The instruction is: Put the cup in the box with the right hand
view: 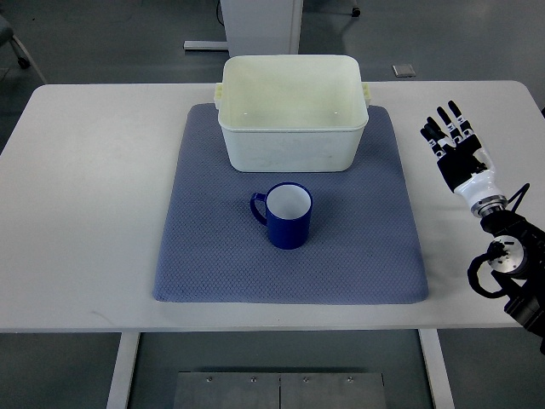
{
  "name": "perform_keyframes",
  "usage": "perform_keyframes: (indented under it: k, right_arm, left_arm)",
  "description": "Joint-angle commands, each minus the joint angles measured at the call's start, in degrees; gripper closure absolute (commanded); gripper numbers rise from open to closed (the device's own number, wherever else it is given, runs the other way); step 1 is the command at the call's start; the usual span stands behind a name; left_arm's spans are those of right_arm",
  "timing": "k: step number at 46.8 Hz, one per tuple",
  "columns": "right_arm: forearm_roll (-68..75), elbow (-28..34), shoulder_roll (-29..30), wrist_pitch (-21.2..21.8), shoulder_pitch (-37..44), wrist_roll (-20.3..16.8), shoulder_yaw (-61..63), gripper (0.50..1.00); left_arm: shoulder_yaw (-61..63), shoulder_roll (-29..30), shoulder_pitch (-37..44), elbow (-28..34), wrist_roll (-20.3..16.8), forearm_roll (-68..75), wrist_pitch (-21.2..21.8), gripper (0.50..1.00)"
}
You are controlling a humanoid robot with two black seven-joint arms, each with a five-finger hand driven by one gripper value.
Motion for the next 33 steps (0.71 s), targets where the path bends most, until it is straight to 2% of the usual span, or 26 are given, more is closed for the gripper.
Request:
perform_keyframes:
  k: [1,33]
  right_arm:
    - [0.0,0.0,-0.1,-0.1,-0.1,0.1,-0.1,0.500]
    - [0.0,0.0,-1.4,-0.1,0.1,0.0,-0.1,0.500]
  left_arm:
    - [0.0,0.0,0.0,0.0,0.0,0.0,0.0,0.500]
    - [0.0,0.0,0.0,0.0,0.0,0.0,0.0,0.500]
